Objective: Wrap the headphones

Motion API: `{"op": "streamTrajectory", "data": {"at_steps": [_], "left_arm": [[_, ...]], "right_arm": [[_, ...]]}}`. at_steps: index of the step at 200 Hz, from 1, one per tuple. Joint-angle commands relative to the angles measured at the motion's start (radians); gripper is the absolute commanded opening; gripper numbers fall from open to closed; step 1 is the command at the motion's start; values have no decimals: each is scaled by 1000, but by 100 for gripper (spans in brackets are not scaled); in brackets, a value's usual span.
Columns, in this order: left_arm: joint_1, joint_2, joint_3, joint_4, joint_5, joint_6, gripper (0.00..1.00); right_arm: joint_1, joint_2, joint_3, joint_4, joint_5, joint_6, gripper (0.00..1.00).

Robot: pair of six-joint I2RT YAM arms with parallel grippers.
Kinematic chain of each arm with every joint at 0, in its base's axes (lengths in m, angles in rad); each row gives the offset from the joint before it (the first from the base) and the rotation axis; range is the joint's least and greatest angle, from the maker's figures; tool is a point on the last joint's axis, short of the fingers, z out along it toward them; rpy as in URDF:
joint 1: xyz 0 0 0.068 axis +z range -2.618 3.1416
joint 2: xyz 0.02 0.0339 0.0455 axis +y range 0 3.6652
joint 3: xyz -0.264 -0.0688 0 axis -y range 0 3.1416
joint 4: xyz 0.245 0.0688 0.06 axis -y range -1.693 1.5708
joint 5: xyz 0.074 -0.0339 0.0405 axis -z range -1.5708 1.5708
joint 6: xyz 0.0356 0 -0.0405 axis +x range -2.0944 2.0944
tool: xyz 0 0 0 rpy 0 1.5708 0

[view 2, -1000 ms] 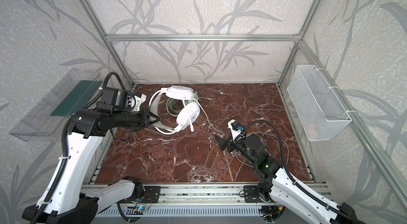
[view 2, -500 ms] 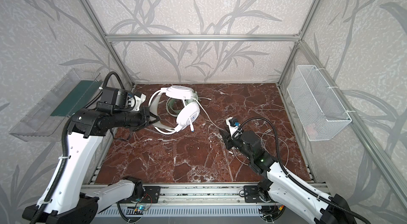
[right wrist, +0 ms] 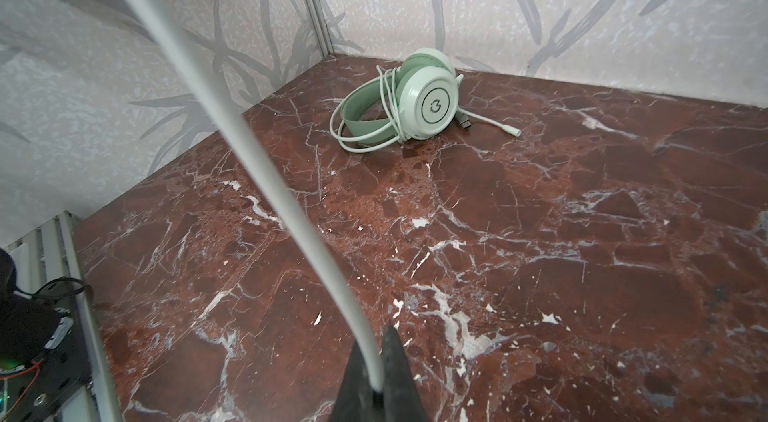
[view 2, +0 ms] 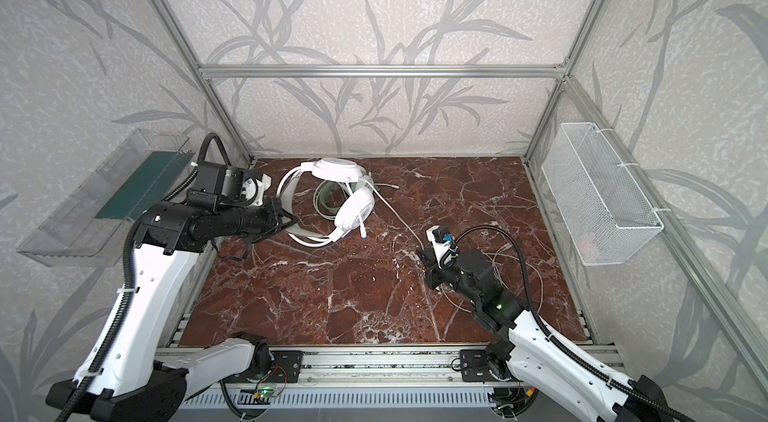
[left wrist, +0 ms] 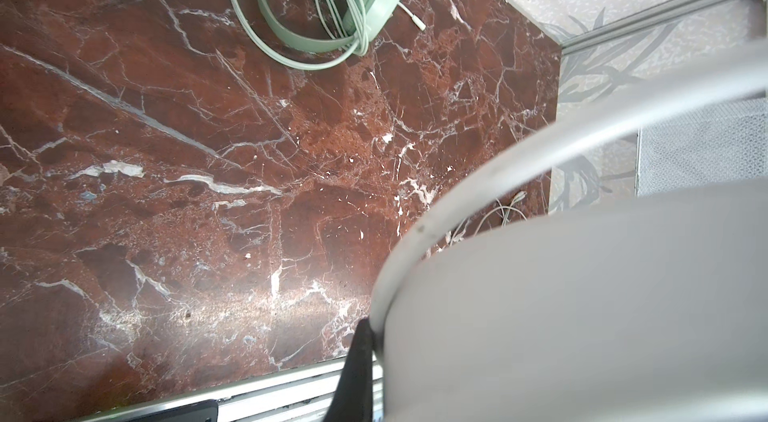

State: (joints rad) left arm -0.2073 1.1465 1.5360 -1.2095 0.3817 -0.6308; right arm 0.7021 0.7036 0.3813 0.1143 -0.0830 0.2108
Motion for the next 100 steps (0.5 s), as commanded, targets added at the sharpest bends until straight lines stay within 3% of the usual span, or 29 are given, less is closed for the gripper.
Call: {"op": "streamTrajectory", "data": {"at_steps": [1, 40, 100], "left_arm": [[8, -16, -38, 96, -11, -70, 0], [9, 13, -89, 169, 121, -124, 0], [11, 1, -151, 176, 230, -16, 0]], "right_arm": [[33, -48, -25, -61, -8, 42, 0], [70, -64, -28, -122, 14, 35, 0], [76, -63, -8, -4, 142, -64, 0]]}}
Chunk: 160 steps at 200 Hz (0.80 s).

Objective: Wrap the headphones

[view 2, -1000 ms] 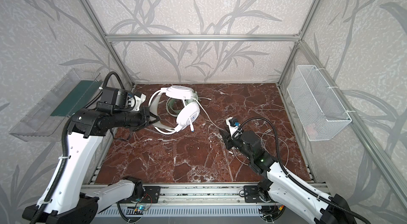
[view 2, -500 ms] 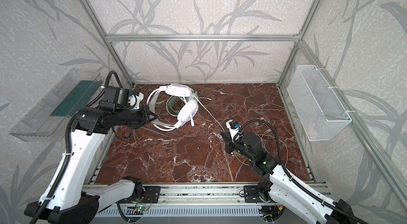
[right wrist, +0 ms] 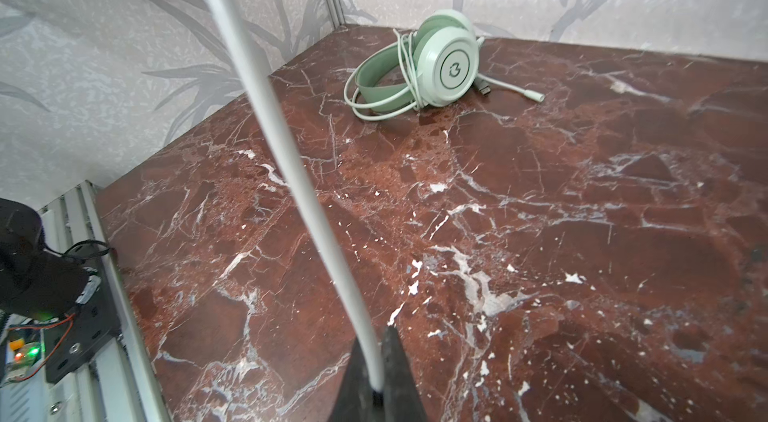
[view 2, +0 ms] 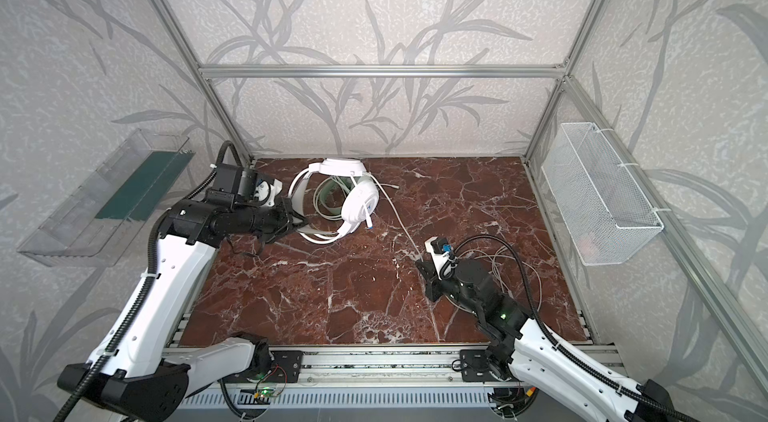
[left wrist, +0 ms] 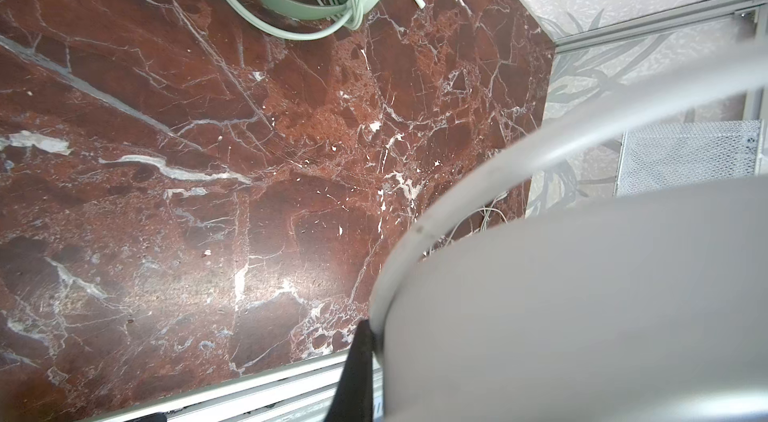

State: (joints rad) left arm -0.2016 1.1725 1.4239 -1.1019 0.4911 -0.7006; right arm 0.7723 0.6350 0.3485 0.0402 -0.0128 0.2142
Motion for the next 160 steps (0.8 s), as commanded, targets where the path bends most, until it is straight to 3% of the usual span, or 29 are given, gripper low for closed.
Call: {"op": "streamTrajectory", "data": {"at_steps": [1, 39, 78, 116, 160], "left_arm": [[5, -27, -43, 70, 121, 54, 0], [5, -36, -75, 21, 15, 125, 0], [-9, -64, -106, 16, -142, 214, 0], [-116, -106, -180, 89, -234, 291, 0], [-211, -178, -258, 159, -277, 381, 0]], "right_arm": [[5, 7, 28, 68, 74, -71, 0], [11, 53, 200, -45, 94, -135, 0], [38, -21, 315, -143, 124, -207, 0], [41, 6, 474, -221, 26, -308, 0], [41, 84, 631, -254, 22, -417, 0]]}}
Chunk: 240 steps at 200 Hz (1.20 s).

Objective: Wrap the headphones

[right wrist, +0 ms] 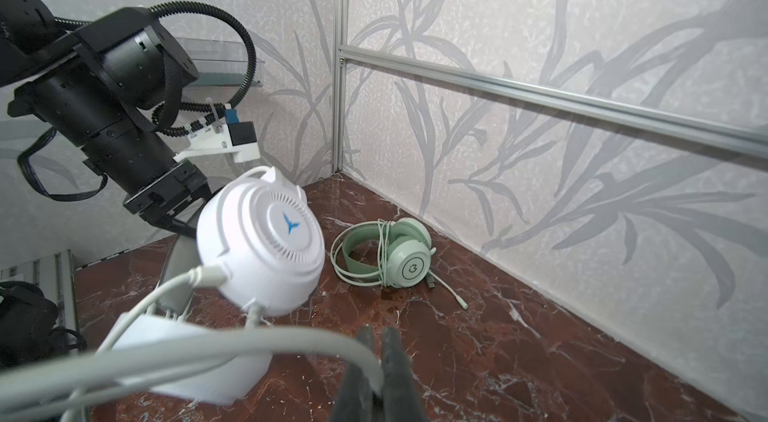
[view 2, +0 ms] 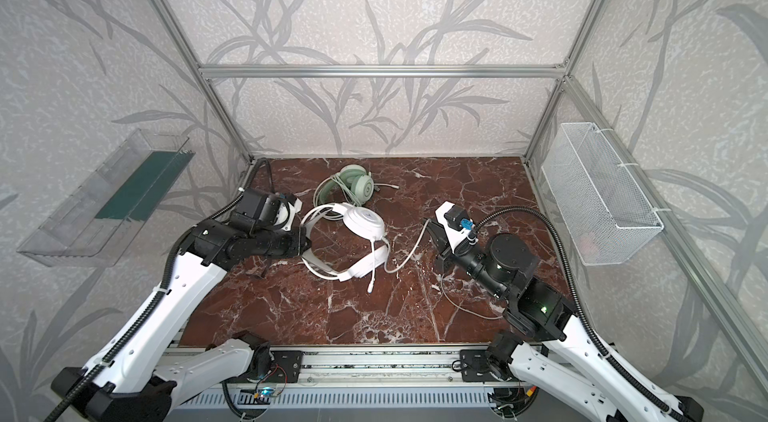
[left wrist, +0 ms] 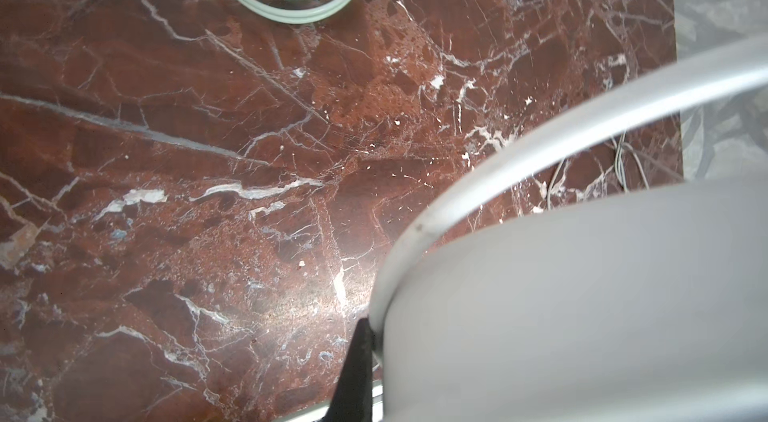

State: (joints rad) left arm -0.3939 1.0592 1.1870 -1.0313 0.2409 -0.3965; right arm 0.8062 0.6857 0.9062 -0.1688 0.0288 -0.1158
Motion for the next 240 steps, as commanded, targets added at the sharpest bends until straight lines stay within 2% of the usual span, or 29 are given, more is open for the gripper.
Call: {"op": "streamTrajectory", "data": {"at_steps": [1, 32, 53, 83, 106, 144, 169, 197, 220, 240], "left_arm": [[-20, -67, -24, 90, -28, 79, 0], [-33, -90, -50, 84, -61, 109, 0], [-55, -66, -45, 58, -80, 115, 0], [-108, -49, -41, 37, -114, 128, 0], [-143, -63, -50, 44, -110, 128, 0], [-191, -81, -68, 44, -109, 127, 0], [-216, -95, -79, 36, -112, 128, 0], [-233, -116, -76, 24, -117, 127, 0], [-238, -142, -70, 29, -96, 118, 0], [-238, -169, -64, 49, -62, 100, 0]], "right_arm": [[6, 35, 77, -46, -20, -89, 0], [30, 80, 160, -57, -114, -142, 0], [109, 135, 229, -101, -164, -222, 0], [303, 242, 323, -172, -16, -407, 0], [364, 332, 388, -197, 35, -508, 0], [364, 440, 447, -139, 107, -566, 0], [339, 500, 468, -92, 108, -608, 0], [252, 569, 506, -80, 24, -575, 0], [145, 626, 540, -83, -78, -486, 0], [106, 678, 564, -85, -106, -446, 0]]}}
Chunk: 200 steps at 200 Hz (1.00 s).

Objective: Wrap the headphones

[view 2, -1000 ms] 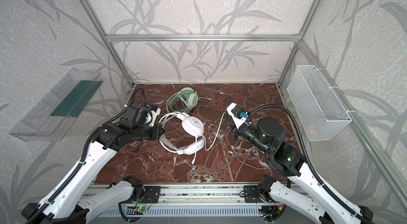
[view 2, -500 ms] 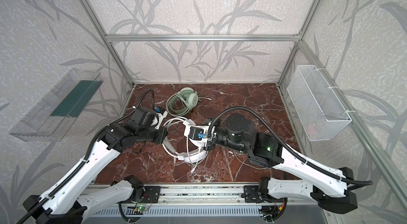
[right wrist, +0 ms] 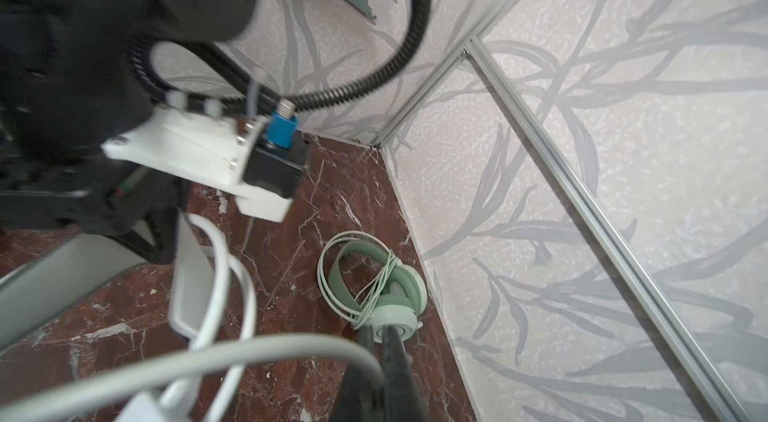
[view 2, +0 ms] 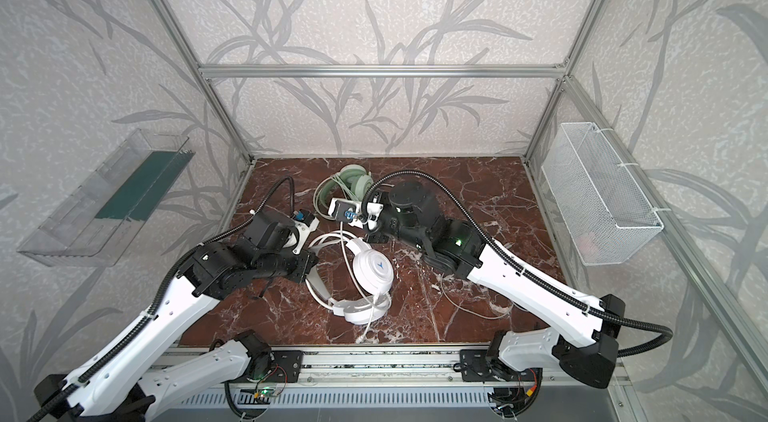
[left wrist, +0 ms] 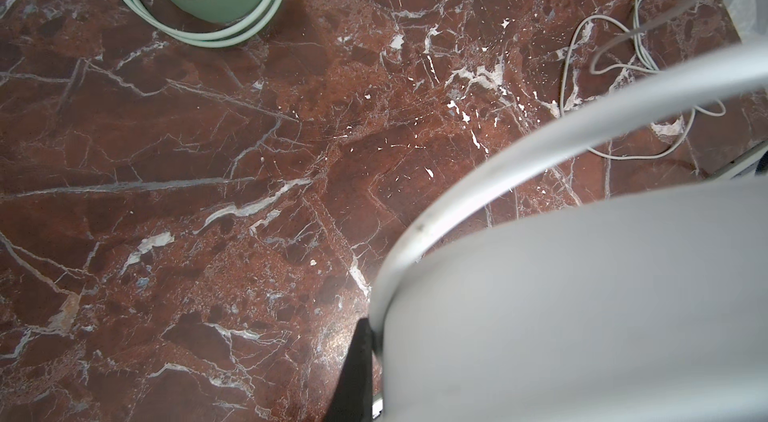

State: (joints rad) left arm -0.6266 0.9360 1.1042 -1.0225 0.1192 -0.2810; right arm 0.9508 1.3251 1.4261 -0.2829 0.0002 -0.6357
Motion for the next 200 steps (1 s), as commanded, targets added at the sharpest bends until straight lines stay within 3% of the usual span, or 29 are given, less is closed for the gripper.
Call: {"op": "streamTrajectory", "data": {"at_steps": [1, 36, 91, 134, 200], "left_arm": [[-5, -47, 19, 42, 64, -17, 0], [-8, -70, 4, 122, 167, -78, 0], [-10, -84, -4, 198, 190, -136, 0], [-9, -97, 12, 203, 168, -135, 0], [-3, 1, 85, 43, 3, -116, 0]], "right_arm": [[-40, 42, 45, 29, -79, 76, 0], [-72, 118, 93, 5, -116, 127, 0], [-110, 158, 82, 2, -155, 209, 0], [-141, 106, 10, 54, -161, 271, 0], [-142, -129, -82, 225, -6, 329, 0]]}}
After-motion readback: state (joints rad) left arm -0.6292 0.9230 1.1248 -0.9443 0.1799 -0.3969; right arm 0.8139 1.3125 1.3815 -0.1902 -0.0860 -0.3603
